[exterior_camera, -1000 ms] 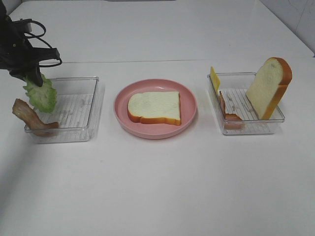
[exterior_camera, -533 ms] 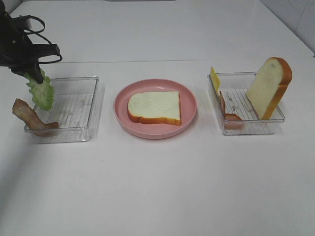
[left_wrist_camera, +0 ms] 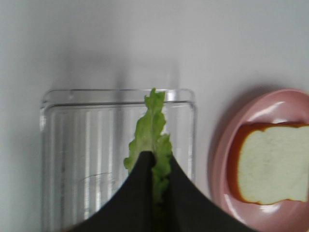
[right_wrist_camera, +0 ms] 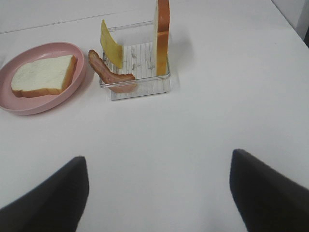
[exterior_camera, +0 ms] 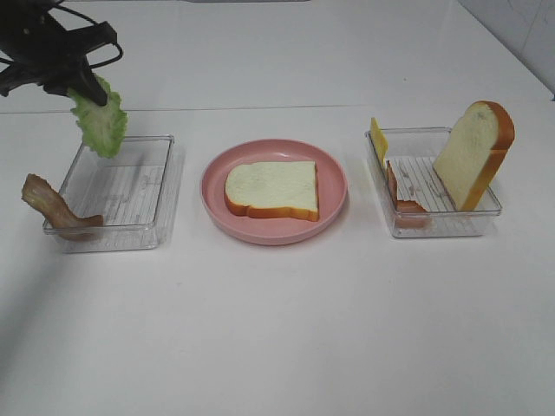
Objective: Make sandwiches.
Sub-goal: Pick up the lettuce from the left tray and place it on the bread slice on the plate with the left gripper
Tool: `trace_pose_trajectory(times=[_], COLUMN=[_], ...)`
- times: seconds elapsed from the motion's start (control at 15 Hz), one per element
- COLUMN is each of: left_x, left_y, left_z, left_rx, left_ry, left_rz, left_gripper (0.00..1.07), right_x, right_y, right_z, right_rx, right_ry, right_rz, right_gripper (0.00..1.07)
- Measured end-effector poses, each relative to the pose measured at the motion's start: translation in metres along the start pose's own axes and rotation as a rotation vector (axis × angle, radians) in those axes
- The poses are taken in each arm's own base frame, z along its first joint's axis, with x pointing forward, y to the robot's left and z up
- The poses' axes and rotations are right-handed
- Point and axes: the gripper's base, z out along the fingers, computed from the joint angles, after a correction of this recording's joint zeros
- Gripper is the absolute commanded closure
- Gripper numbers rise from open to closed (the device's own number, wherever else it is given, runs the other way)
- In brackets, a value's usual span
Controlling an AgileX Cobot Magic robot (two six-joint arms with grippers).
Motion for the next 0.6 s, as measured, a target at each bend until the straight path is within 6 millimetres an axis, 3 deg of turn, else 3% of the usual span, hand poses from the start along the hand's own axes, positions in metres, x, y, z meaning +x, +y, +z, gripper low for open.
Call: trace_pose_trajectory(times=[0.27,0.6], left_x=[-0.003,0.021], left_y=[-0.027,-0.097], left_z=[0.0,0.022], left_rx=[0.208,0.321], left_ry=[-0.05,-0.075], left_rz=[-0.017,0.085], left_gripper=[1.07,1.07], right_x=[0.0,0.0], right_y=[0.0,0.0], right_z=[0.0,0.0], right_rx=[0.0,-0.001], right_ry=[0.0,0.0], right_rz=[0.0,0.0], right_gripper=[0.32,0.32])
